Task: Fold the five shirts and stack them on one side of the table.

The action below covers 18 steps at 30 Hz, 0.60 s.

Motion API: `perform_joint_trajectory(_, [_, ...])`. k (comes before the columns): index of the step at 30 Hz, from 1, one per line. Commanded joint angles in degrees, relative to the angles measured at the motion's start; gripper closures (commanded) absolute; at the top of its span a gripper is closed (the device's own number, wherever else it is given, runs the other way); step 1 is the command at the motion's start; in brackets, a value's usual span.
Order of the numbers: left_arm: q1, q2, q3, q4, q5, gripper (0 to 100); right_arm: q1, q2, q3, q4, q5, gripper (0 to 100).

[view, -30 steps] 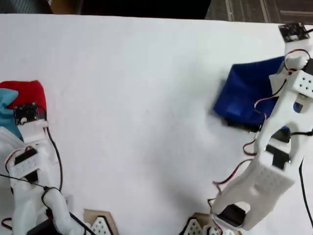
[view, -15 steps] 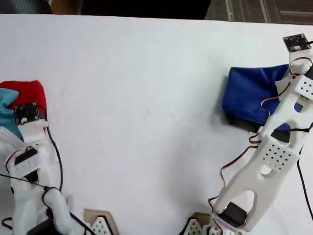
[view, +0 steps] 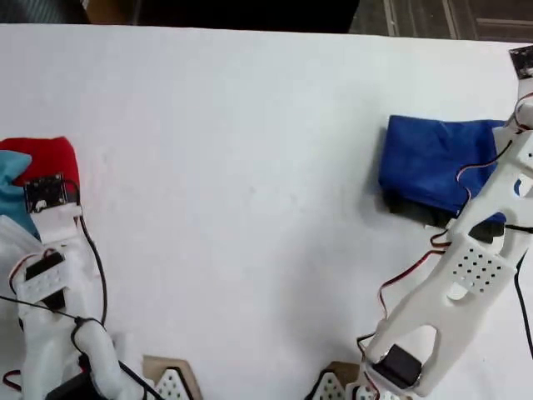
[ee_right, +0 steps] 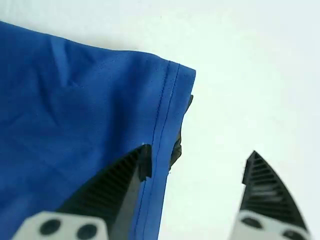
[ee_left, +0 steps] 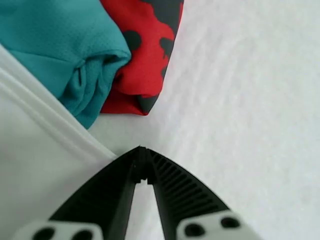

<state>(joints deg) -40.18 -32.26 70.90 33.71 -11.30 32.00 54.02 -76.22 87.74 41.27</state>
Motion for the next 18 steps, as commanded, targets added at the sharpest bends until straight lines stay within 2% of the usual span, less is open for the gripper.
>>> perform_joint_trajectory(1, [0.26, -1.67, -0.13, -0.88, 0.70, 97, -1.10, -0.75, -3.08, 4.18, -2.11, 75.8])
perform_joint_trajectory(4, [0.26, -1.67, -0.13, -0.88, 0.70, 97, -2.33, -0.31, -2.90, 7.78, -2.46, 96.7])
perform_joint_trajectory(5, [0.26, -1.67, -0.13, -0.88, 0.70, 97, -2.51, -0.22, -2.55, 8.57, -2.55, 99.2])
perform_joint_trajectory(6, [0.26, -1.67, -0.13, -0.88, 0.70, 97, -2.33, -0.22, -2.37, 9.45, -2.55, 96.0])
perform_joint_trajectory(15, [0.26, -1.67, -0.13, -0.88, 0.70, 97, 4.44, -0.31, 11.08, 10.15, -1.76, 97.8])
perform_joint_trajectory(18, [0.26, -1.67, -0.13, -0.88, 0.70, 97, 4.79, -0.31, 16.00, 10.07, 0.97, 97.8])
